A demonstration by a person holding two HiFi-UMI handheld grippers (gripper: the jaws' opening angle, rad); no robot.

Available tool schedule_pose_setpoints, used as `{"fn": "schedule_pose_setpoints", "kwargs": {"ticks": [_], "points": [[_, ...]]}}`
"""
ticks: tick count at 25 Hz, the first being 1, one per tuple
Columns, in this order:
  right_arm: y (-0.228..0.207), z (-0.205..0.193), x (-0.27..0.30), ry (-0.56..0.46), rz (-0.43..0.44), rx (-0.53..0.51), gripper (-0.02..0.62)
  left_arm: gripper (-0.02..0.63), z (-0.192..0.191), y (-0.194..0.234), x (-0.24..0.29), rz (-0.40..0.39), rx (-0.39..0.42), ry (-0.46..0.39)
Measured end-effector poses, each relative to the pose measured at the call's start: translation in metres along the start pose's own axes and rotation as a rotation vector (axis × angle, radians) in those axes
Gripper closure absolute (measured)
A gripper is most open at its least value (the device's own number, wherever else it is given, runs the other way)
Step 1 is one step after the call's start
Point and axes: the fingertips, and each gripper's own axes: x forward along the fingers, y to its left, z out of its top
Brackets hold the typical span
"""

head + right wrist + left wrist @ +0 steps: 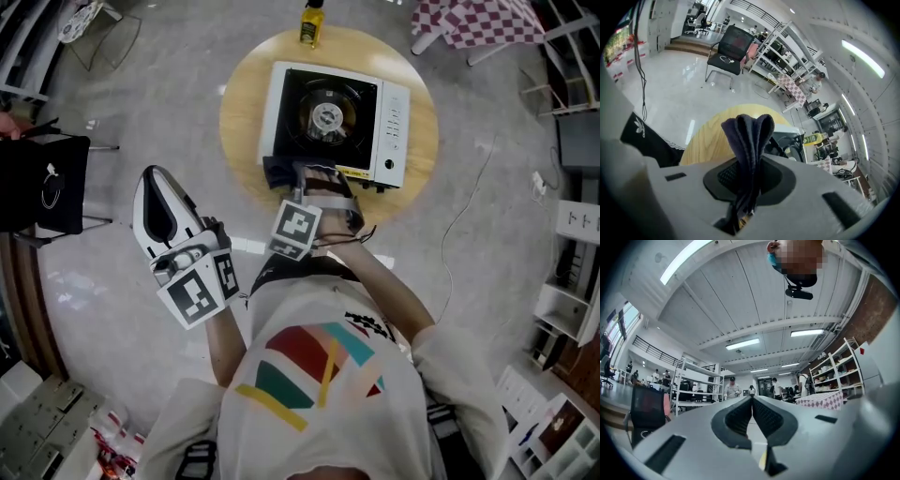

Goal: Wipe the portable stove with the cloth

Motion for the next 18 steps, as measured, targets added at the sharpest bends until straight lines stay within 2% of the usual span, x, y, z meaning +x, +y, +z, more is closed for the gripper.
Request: {"fn": "schedule_pose_setpoints", "kwargs": {"ticks": [6,13,18], "points": [[-0.006,-0.074,-0.013,0.107,0.013,0.048,0.563,0.598,0.005,-0.029,0.016,-0.080,-0.022,-0.023],[-0.012,-0.151,-0.026,0.232,0.000,0.054,0.563,0.598,0.007,-0.069,0.030,-0.177,-0.046,-0.035],[-0.014,-0.175,-0.035,0.241,0.003,0.084,0.563,0.598,0.005,-0.087,0.035,-0.218,-0.054,-0.037]]}}
